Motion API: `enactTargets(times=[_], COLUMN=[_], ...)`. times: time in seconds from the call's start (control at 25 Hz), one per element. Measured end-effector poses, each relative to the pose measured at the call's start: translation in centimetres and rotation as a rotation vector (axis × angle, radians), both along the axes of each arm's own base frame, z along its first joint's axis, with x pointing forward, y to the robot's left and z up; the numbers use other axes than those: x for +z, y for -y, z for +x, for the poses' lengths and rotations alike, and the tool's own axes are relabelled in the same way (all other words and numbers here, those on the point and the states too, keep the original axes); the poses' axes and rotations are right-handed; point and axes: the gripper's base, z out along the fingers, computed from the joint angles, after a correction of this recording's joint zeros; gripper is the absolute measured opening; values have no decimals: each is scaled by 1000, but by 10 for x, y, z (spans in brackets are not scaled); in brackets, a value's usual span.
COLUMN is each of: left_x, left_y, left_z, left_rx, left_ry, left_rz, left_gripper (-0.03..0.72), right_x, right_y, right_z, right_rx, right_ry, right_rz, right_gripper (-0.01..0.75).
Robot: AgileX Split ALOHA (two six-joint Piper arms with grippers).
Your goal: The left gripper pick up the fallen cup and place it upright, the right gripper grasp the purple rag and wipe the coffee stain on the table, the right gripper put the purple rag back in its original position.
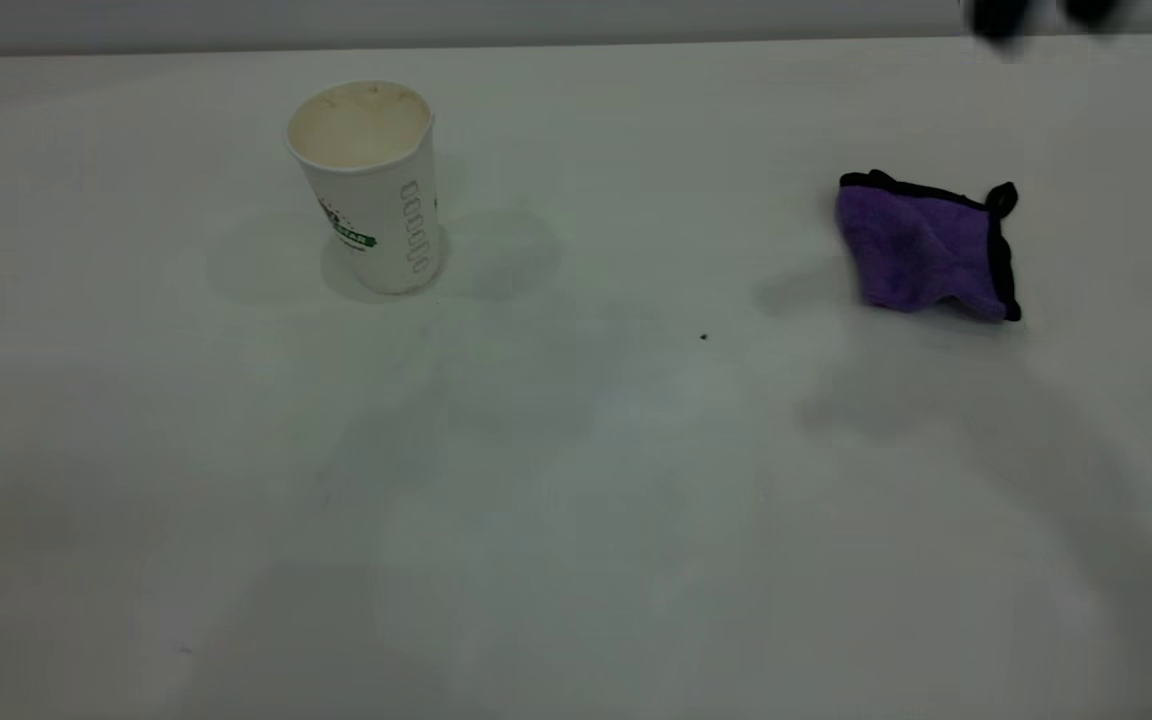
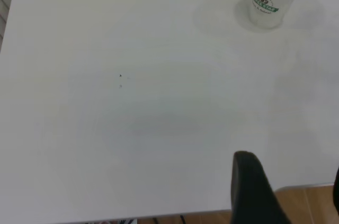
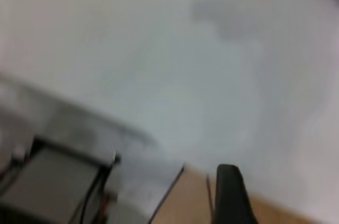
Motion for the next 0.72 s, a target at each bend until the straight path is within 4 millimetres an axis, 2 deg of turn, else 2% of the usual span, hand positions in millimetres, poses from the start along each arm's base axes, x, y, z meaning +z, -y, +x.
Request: enactTargets(times=[0.12,0.28,0.56,0.72], left_x=[0,0,0,0], left_y=[0,0,0,0], left_z=[0,0,0,0], left_rx=[0,0,0,0], left_ry=[0,-1,-1,-1], left_rz=[0,0,0,0], left_gripper=[414,414,414,414], right_x=[-15,-23,-15,0], right_y=[14,36,63,73], right_z=[-41,-101,-186,-214], right_rx=[-2,-16,-91,-113], right_ry=[-55,-91,35,148], right_rz=[-31,-66,-33,6], right_gripper=[539,533,525,525])
